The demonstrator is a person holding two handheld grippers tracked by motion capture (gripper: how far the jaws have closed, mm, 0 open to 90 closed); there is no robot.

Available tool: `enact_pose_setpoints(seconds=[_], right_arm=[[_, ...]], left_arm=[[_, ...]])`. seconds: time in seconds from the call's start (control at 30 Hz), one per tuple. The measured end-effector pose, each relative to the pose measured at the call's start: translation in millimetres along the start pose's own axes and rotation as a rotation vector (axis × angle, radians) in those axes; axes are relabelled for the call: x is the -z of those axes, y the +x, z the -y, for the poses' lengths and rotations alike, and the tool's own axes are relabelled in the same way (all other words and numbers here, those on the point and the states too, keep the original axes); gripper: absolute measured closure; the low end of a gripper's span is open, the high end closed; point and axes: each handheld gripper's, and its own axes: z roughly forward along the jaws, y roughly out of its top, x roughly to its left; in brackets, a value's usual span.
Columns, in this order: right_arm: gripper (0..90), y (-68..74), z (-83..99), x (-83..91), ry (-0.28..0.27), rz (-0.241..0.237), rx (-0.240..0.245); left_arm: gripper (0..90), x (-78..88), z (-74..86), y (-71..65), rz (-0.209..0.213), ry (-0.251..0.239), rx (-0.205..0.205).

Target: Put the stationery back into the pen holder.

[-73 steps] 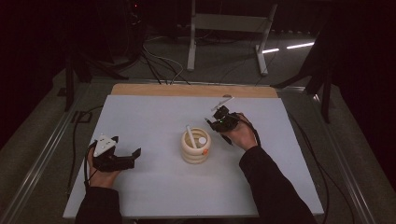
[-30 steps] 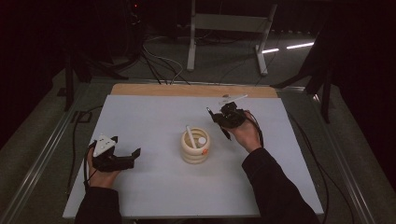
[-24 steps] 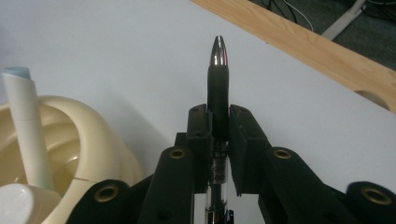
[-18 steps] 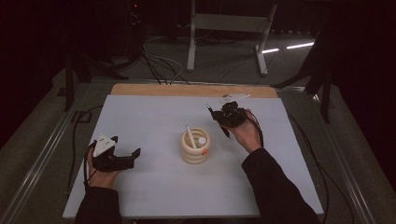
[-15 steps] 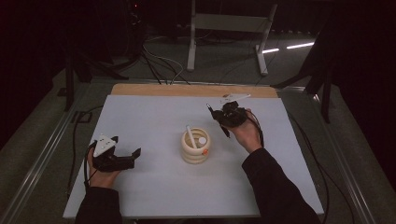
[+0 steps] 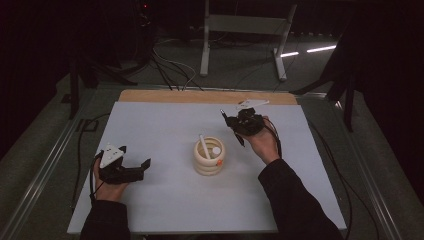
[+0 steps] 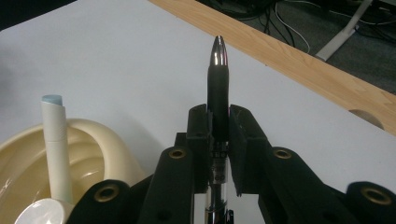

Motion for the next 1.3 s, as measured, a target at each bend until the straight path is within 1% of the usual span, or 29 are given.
enact_pose_setpoints(seconds=[0.27, 0.53, 1.3], right_arm=[[80.0, 1.9, -1.4, 4.2, -0.031, -0.005, -0.008], [80.0, 4.2, -3.8, 7.1, -0.054, -0.008, -0.006], [80.0, 15.6, -11.2, 12.7, -0.097, -0.025, 0.010]], left_arm=[[0.5, 0.0, 0.0, 0.0, 0.000, -0.001, 0.001], [0.5, -0.4, 0.1, 0.0, 0.001, -0.001, 0.001], [0.5, 0.3, 0.0, 0.2, -0.002, -0.002, 0.002]])
